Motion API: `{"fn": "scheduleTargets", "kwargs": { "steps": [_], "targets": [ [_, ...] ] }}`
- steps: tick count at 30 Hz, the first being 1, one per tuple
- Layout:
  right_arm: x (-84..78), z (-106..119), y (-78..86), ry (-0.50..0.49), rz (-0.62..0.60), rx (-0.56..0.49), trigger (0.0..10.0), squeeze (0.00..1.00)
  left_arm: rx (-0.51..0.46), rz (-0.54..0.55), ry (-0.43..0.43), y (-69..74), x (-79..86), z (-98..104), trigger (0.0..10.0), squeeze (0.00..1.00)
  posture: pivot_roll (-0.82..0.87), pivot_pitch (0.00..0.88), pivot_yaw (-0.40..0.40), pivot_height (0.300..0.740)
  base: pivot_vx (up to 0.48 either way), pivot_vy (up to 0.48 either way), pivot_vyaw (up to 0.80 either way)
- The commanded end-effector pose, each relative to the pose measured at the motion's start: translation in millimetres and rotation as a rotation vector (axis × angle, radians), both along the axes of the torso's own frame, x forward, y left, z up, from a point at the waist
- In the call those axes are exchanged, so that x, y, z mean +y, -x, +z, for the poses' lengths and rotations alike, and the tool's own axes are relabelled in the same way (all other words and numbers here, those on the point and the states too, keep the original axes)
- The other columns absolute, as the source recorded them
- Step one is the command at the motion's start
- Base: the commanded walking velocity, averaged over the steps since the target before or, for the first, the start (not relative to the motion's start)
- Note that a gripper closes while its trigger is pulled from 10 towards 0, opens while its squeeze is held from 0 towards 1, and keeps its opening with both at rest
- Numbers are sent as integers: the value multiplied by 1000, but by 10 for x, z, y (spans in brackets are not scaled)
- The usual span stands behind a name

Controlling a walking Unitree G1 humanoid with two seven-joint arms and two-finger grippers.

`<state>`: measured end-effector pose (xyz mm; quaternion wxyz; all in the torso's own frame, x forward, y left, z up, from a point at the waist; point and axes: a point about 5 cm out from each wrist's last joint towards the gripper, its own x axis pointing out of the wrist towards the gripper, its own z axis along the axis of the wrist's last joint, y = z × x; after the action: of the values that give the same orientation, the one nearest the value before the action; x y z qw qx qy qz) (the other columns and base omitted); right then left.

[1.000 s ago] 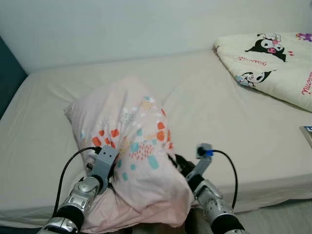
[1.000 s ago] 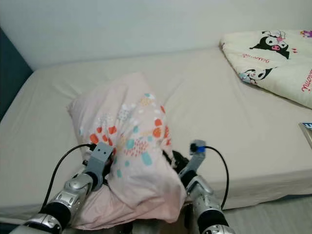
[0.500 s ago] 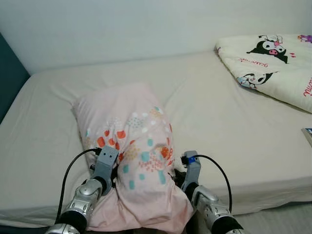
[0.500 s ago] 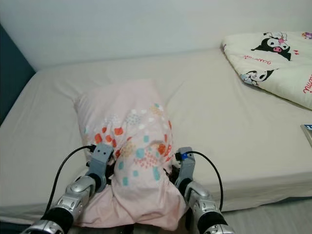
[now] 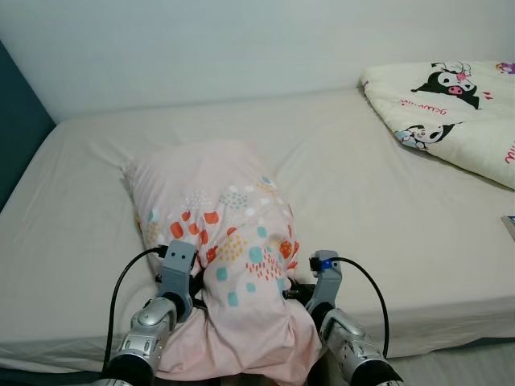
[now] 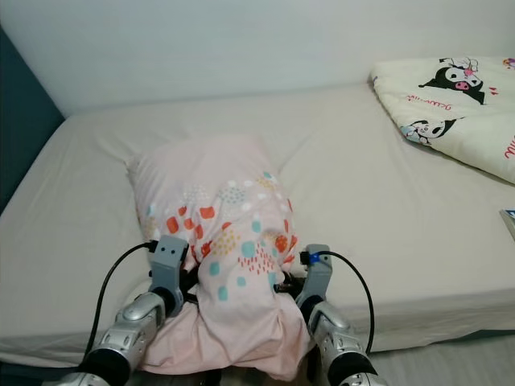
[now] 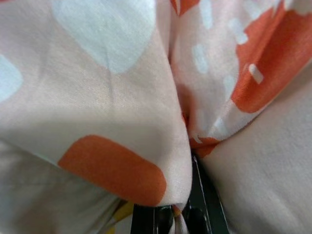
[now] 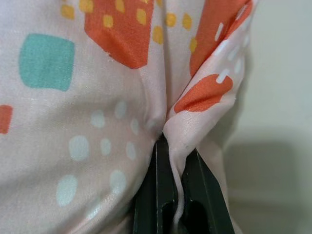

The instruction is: Clean up the room

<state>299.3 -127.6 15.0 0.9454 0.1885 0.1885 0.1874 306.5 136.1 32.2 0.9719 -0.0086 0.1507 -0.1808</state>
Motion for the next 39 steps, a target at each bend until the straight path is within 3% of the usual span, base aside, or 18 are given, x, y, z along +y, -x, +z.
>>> {"fn": "scheduleTargets", "kwargs": {
  "steps": [1, 3, 4, 8, 9, 10, 16, 24, 39],
  "targets": [
    [138, 36, 6, -42, 14, -28, 0, 0, -22, -24, 59, 10, -153, 49, 0, 0, 24, 79, 45, 617, 0, 0, 0],
    [114, 120, -34, -50, -7, -77, 0, 0, -67, -18, 69, -22, -172, 141, 510, 0, 22, 66, 49, 617, 0, 0, 0],
    [72, 309, -95, -23, -29, -198, 0, 0, -128, -8, 56, -89, -208, 300, 10000, 0, 16, 42, 52, 617, 0, 0, 0],
    [45, 478, -132, 13, -57, -302, 549, 0, -166, 12, 33, -148, -224, 415, 10000, 0, 9, 25, 52, 617, 0, 0, 0],
    [27, 584, -159, 43, -81, -353, 10000, 0, -183, 14, 48, -184, -240, 492, 10000, 0, 3, 13, 53, 617, 0, 0, 0],
    [-3, 788, -193, 77, -122, -449, 10000, 0, -239, 22, 80, -226, -258, 644, 10000, 0, -3, 0, 56, 617, 0, 0, 0],
    [-20, 1044, -209, 164, -122, -574, 10000, 0, -380, -19, 69, -222, -319, 885, 10000, 0, -11, 0, 59, 617, 0, 0, 0],
    [-88, 1030, -193, 202, -202, -556, 10000, 0, -416, -4, 129, -208, -367, 1035, 10000, 0, -10, 0, 54, 637, 0, 0, 0],
    [-81, 1033, -149, 229, -233, -532, 10000, 0, -451, 47, 150, -168, -338, 1133, 10000, 0, -5, 0, 55, 702, 0, 0, 0]
  ]
}}
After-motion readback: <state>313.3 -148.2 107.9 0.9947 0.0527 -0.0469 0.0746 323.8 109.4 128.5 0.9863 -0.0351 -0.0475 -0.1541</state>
